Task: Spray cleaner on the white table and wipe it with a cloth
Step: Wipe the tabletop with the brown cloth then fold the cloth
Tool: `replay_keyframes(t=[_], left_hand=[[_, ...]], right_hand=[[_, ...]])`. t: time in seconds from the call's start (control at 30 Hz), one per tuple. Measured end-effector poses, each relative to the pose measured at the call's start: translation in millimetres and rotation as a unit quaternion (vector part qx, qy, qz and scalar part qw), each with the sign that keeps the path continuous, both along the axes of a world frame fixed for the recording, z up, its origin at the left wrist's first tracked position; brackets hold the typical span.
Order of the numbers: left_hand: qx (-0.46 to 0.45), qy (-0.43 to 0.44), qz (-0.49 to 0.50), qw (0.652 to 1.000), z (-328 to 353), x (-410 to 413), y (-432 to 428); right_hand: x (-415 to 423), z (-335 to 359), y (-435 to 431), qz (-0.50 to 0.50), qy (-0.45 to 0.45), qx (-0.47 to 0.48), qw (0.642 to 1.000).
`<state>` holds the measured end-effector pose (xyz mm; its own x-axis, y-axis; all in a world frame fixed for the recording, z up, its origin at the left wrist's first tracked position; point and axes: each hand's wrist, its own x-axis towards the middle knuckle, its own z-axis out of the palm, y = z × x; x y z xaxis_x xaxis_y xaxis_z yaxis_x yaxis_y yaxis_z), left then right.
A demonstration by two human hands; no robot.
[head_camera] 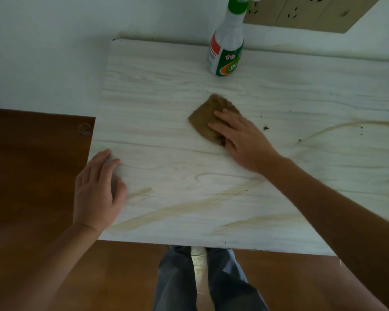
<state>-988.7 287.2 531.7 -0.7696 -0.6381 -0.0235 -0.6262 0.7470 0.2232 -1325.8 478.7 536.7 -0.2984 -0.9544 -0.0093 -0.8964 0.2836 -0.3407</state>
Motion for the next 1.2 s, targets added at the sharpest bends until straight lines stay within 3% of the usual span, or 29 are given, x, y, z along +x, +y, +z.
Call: replay_keyframes(t=[0.13, 0.27, 0.33, 0.43, 0.53, 0.8, 1.03, 1.2], left_hand=[[-0.009, 0.013, -0.005, 1.0, -1.8, 1.4, 1.7], [0.014, -0.012, 0.006, 1.0, 0.3, 0.5, 0.4], [0.019, -0.016, 0.013, 1.0, 1.4, -0.7, 2.2], [0.016, -0.012, 0.015, 1.0, 3.5, -2.4, 3.7], [0.014, -0.005, 0.018, 1.0, 3.5, -3.2, 4.4], [0.007, 0.001, 0.01, 1.0, 1.1, -3.1, 3.6], [0.0, 0.018, 0.002, 1.0, -2.6, -1.9, 3.3], [0.003, 0.024, 0.001, 1.0, 2.3, -4.2, 6.1]], right_hand=[[-41.7, 0.5, -14.0, -0.134, 0.003, 0.009, 0.991], [-17.6, -0.9, 5.6, -0.241, -0.024, -0.035, 0.97], [19.2, -1.6, 17.1, -0.197, -0.033, -0.05, 0.979], [64.6, -0.5, 34.3, -0.031, -0.049, -0.049, 0.997], [56.7, 3.3, 35.8, 0.048, -0.033, -0.035, 0.998], [1.2, 12.3, 22.7, 0.005, -0.01, -0.018, 1.0], [-100.1, 13.6, 16.7, -0.176, -0.042, 0.009, 0.984], [-106.3, 4.7, 51.4, -0.244, -0.055, -0.007, 0.968]])
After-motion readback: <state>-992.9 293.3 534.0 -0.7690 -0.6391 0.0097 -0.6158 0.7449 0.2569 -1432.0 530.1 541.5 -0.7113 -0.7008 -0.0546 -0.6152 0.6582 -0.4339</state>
